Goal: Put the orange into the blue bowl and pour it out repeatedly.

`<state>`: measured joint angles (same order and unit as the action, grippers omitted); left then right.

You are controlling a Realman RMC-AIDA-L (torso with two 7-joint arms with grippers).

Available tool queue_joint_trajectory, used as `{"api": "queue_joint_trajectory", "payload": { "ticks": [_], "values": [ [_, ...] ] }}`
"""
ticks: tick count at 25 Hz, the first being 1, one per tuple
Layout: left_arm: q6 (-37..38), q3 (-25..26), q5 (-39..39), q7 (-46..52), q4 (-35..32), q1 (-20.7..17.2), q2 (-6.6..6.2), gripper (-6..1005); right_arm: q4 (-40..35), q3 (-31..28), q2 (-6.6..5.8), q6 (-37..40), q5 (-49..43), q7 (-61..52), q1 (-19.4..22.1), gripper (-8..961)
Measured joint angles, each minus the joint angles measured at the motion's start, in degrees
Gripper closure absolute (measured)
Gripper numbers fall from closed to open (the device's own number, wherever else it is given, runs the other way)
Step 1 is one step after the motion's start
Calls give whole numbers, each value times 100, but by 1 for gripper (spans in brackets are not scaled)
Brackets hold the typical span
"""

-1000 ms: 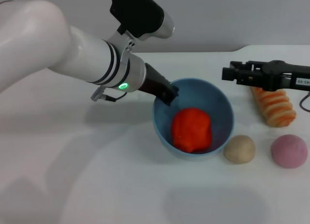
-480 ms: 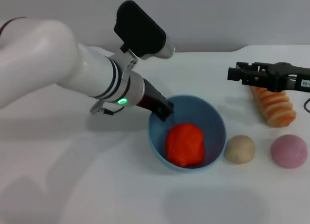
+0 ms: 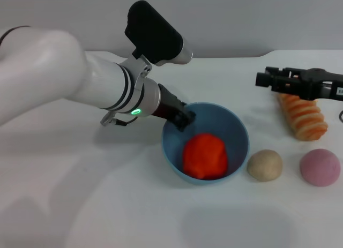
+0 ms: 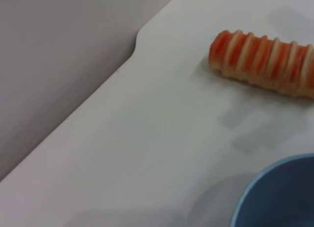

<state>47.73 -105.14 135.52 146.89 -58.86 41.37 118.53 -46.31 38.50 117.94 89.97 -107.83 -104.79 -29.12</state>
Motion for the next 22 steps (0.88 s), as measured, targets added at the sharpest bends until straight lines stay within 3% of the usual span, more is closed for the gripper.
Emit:
{"api": "queue_joint_trajectory", "payload": {
  "ticks": [8, 12, 13, 14, 16, 19, 22],
  "values": [
    [-109, 36, 106, -23, -514, -291, -37, 661, -14, -329, -1, -8, 11, 223, 105, 407],
    [-474, 108, 378, -6, -1027, -605, -37, 576, 51, -659, 27, -9, 575, 874, 242, 381],
    [-1120, 174, 437, -9, -1369, -957, -30, 555, 103, -686, 33, -15, 778, 1093, 292, 357],
    [-1329, 166, 436, -14, -1420, -1059, -31, 534, 166, -698, 34, -61, 991, 1326, 347, 334],
    [-2634, -20, 428, -26, -1567, -1513, -30, 492, 312, -708, 53, -253, 1357, 1877, 450, 286],
    [-3996, -362, 421, -27, -1533, -1952, -29, 428, 719, -718, 82, -755, 1855, 2868, 554, 286],
    [-5126, -697, 414, -11, -1269, -2231, -22, 214, 1372, -719, 87, -1229, 2435, 4176, 596, 286]
  ]
}}
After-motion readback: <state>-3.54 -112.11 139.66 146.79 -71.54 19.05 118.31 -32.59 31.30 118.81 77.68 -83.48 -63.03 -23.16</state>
